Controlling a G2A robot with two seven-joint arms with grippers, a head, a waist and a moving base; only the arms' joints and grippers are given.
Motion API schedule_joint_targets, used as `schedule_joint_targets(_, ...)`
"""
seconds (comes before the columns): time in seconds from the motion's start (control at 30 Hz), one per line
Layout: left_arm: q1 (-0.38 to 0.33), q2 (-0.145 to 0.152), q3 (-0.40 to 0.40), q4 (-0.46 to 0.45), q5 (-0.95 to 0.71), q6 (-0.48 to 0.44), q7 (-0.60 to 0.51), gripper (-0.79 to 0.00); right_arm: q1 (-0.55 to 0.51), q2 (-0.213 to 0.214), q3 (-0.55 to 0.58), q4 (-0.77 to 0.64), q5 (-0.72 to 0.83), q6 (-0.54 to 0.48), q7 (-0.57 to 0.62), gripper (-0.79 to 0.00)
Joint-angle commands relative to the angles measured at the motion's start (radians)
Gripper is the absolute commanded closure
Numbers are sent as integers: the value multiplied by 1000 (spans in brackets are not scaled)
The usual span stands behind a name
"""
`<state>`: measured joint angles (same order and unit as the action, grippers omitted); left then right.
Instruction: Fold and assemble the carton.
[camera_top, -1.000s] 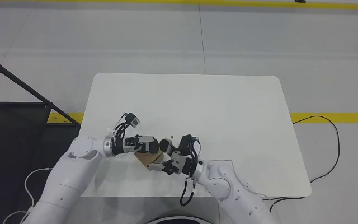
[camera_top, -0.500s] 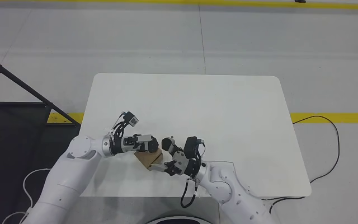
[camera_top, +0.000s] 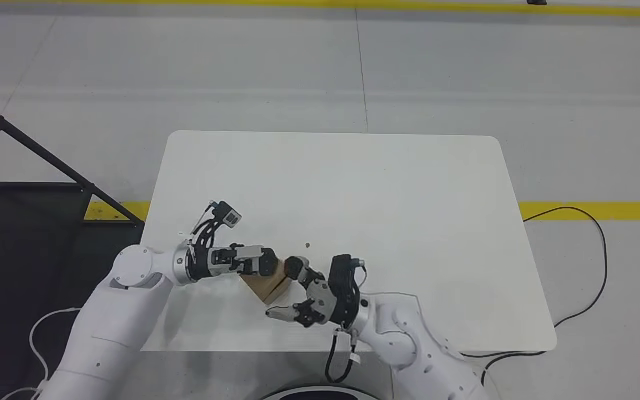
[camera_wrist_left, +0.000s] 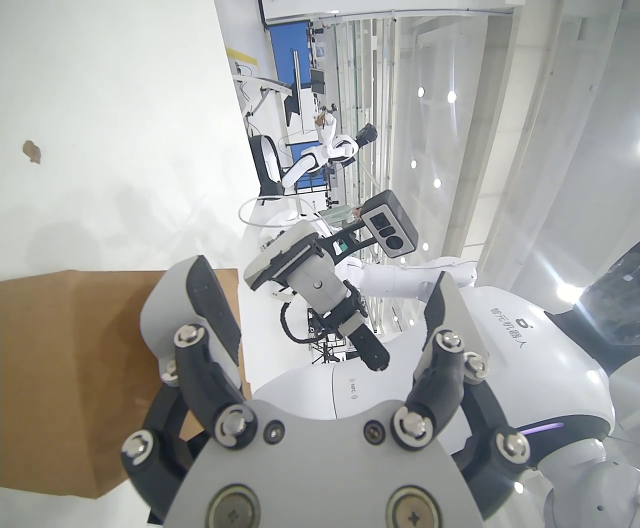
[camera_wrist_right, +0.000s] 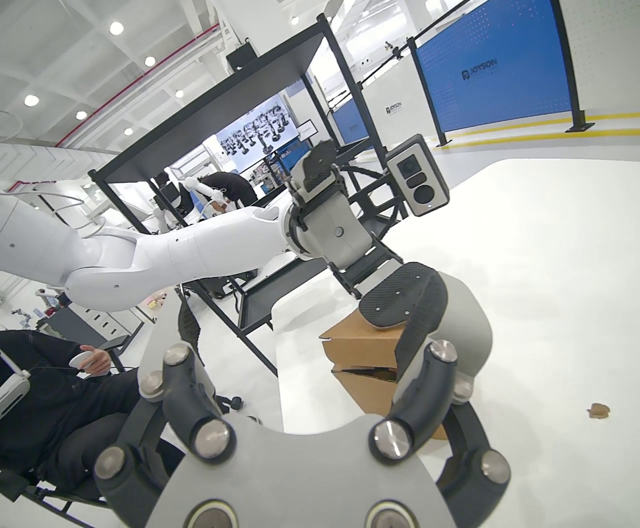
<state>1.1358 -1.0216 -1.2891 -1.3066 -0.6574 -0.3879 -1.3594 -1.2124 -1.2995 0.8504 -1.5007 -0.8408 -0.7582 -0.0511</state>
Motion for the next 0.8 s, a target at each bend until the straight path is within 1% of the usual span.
schedule_joint_targets(0.0, 1, 0, -1, -2, -1, -2, 2, -785, -3, 3, 1, 6, 11, -25, 32, -785)
schedule_joint_targets(0.17, 8, 2, -7, -5, -1, -5, 1, -785, -12, 10, 1, -5, 12, -47, 94, -785)
schedule_joint_targets(0.47, 17, 4, -10, -19, 3, -3, 5, -785, 5, 6, -25, -5, 23, -11, 187, -785)
schedule_joint_targets(0.77, 16, 3, -8, -18, -1, -2, 7, -785, 27, -1, -42, 15, 47, 9, 214, -785)
